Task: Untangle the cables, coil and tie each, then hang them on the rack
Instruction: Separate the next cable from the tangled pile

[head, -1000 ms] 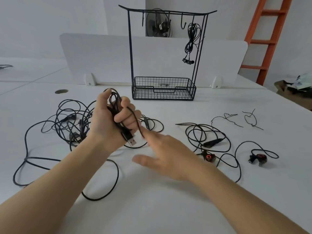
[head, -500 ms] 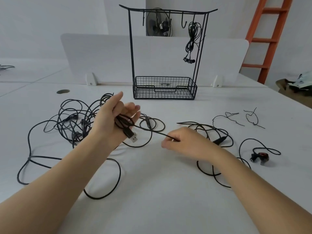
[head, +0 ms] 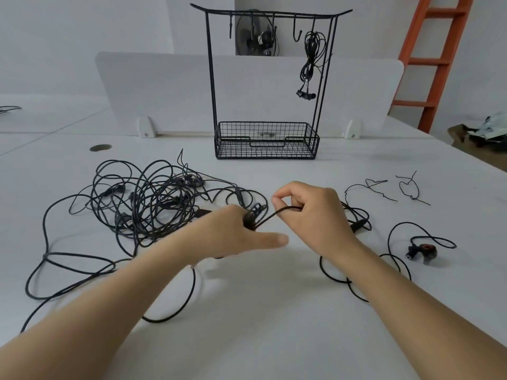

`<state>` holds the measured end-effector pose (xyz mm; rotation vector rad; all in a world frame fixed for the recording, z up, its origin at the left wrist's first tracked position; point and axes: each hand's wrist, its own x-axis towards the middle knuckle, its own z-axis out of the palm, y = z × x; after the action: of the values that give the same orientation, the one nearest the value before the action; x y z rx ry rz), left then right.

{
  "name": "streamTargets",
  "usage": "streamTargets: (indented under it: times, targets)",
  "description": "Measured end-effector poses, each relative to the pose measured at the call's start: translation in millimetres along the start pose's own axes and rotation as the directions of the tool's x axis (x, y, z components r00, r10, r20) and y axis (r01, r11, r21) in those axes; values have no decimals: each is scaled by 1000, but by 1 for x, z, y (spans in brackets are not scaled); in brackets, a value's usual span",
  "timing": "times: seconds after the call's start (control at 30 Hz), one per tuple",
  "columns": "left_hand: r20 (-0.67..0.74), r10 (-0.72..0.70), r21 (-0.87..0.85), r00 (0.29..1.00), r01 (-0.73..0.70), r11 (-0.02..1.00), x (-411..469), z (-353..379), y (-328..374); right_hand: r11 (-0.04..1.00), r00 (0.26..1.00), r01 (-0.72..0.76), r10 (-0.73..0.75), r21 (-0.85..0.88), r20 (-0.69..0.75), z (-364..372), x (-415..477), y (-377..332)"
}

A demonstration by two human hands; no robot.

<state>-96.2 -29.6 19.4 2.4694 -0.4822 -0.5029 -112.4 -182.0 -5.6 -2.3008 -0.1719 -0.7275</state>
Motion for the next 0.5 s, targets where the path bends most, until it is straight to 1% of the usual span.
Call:
streamTargets:
  times: [0.03,0.07,0.1,0.13,0.17,0.2,0.27,0.33,0.4,0.43,0.5]
  targets:
    - [-35,-11,86,999,14,996,1,4,1,1000,1000,11,-11,-2,7,0,-1,0]
    - [-64,-17,112,998,24,993,1,7,2,1000,1000,16,-16,-4,16,1,-1,1]
    - [-72,-21,78,997,26,997,2,7,2,1000,1000,16,-16,-3,23,1,-1,2]
    - [-43,-15,-10,999,14,1000,3,6,1,1000,1000,8,-8,0,28,0,0,2]
    - [16,17,-136,1000,-14,991,3,3,0,1000,999,-4,4,6,34,-1,1,3]
    - [89,78,-271,993,-51,961,3,-1,-2,1000,999,-23,23,12,38,-2,2,4]
    - [187,209,-487,960,-94,869,3,-8,-7,998,998,-62,62,2,33,-4,4,6]
    - [210,299,-620,931,-110,777,4,-13,-14,994,994,-109,109,-33,15,-7,6,7]
    - [150,334,-729,931,-125,673,7,-16,-17,984,990,-144,144,-104,-3,-10,7,8]
    - [69,321,-771,944,-154,618,10,-15,-18,975,990,-139,138,-174,-15,-11,7,8]
    - [-167,220,-807,961,-262,530,16,-13,-18,951,996,-93,88,-296,-28,-11,7,9]
